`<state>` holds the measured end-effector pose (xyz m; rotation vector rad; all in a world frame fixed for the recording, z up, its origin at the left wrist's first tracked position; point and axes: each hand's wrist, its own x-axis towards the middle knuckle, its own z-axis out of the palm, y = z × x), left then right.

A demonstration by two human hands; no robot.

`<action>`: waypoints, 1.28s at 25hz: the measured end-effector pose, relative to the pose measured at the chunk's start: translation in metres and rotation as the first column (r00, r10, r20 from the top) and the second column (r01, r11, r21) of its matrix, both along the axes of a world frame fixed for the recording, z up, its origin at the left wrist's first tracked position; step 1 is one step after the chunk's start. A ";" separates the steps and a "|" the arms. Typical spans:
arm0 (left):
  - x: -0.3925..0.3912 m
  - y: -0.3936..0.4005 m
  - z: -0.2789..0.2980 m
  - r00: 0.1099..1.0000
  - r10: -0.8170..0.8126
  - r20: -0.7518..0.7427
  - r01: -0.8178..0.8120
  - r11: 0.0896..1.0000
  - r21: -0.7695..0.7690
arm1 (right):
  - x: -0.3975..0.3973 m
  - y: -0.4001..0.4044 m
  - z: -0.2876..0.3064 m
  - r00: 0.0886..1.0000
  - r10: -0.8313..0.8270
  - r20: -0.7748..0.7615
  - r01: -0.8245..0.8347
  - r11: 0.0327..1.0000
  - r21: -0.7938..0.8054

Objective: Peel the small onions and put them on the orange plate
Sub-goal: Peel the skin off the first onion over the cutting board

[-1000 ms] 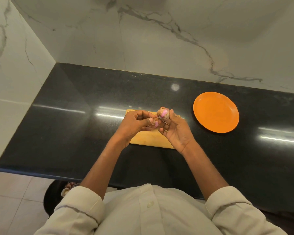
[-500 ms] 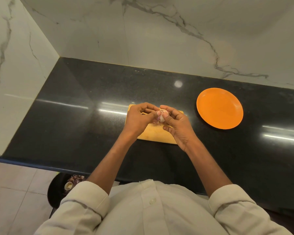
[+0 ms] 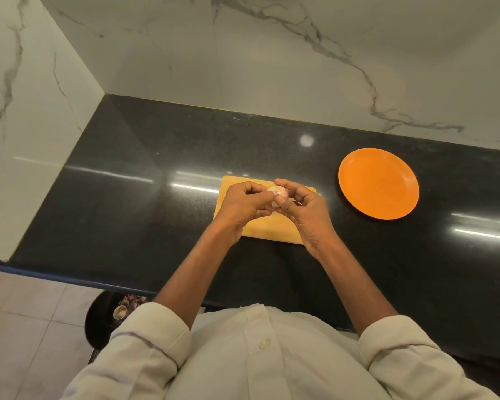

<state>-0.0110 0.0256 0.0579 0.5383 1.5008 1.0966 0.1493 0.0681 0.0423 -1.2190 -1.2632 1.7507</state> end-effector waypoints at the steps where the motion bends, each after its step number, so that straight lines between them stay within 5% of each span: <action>1: -0.001 0.001 0.001 1.000 -0.003 -0.017 0.002 1.000 -0.008 | 0.000 0.000 -0.001 0.999 0.009 0.037 -0.010 1.000 0.025; 10: 0.003 0.000 -0.005 0.992 0.038 -0.124 -0.049 0.995 -0.083 | -0.003 -0.003 -0.011 0.992 0.042 0.121 -0.048 0.998 0.050; 14: 0.002 -0.002 -0.004 0.992 0.072 -0.105 -0.081 0.994 -0.078 | -0.005 -0.008 -0.013 1.000 0.016 -0.009 -0.016 1.000 -0.022; 20: -0.021 -0.007 0.007 0.984 -0.179 0.016 0.178 0.983 0.050 | 0.002 0.000 0.000 0.985 -0.077 -0.155 0.050 0.984 -0.169; 25: -0.024 -0.003 0.014 0.966 -0.198 -0.169 0.221 0.967 0.130 | 0.003 0.004 0.007 0.985 -0.027 -0.170 -0.005 0.983 -0.185; 32: -0.026 -0.003 0.003 0.842 -0.214 -0.494 0.345 0.919 0.189 | 0.004 0.007 0.004 0.992 0.112 0.063 -0.111 0.994 -0.013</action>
